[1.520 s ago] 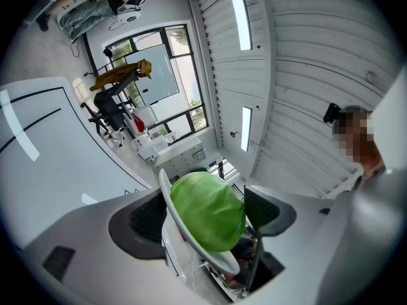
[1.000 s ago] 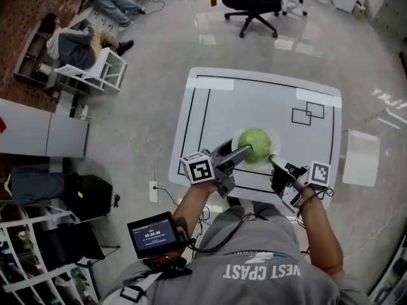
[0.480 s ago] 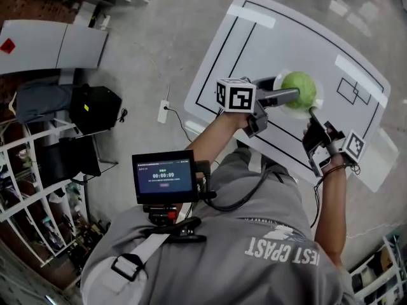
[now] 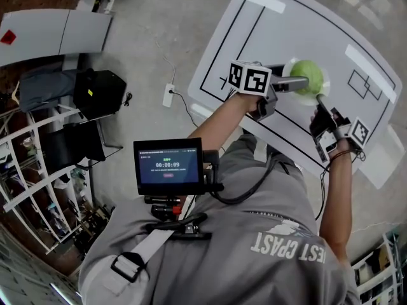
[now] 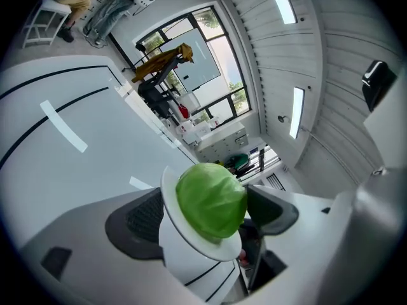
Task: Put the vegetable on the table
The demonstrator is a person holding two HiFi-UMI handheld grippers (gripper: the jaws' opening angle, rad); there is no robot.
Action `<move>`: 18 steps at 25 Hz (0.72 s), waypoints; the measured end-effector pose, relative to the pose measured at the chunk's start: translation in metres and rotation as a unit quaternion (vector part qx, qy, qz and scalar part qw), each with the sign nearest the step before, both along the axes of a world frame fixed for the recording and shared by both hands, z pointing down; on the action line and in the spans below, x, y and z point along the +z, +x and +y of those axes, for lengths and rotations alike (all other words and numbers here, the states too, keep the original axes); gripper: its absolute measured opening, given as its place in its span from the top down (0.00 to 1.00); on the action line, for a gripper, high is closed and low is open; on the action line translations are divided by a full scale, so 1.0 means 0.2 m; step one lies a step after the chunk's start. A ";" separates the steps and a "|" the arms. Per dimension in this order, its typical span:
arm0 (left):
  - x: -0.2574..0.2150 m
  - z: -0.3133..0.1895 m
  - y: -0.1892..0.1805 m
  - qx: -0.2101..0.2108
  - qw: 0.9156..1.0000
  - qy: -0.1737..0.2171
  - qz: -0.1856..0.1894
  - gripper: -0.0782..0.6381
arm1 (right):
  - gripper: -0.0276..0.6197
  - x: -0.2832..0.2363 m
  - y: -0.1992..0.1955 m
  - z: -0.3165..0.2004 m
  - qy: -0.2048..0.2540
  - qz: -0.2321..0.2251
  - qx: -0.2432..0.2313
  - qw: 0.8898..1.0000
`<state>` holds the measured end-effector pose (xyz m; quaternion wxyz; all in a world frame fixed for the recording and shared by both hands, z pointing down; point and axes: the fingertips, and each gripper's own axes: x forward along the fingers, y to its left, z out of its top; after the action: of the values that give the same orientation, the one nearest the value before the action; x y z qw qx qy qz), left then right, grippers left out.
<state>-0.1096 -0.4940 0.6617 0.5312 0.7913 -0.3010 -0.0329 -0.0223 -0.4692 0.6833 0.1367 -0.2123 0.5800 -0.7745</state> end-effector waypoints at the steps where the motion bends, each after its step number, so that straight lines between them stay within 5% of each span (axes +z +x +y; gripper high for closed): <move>1: 0.02 0.00 0.00 0.003 1.000 -0.001 -0.008 0.34 | 0.92 0.02 0.00 0.00 -0.003 0.001 0.001 1.000; 10: 0.21 0.04 -0.03 0.043 0.994 -0.006 -0.105 0.33 | 0.90 0.20 0.01 0.00 -0.022 0.030 0.006 0.999; 18: 0.30 0.06 0.04 0.052 0.993 -0.029 -0.098 0.33 | 0.92 0.34 -0.02 0.03 -0.046 0.054 -0.006 0.997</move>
<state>-0.1012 -0.4815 0.7211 0.5230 0.7896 -0.3105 0.0815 -0.0262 -0.4637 0.7514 0.0909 -0.2564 0.5517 -0.7884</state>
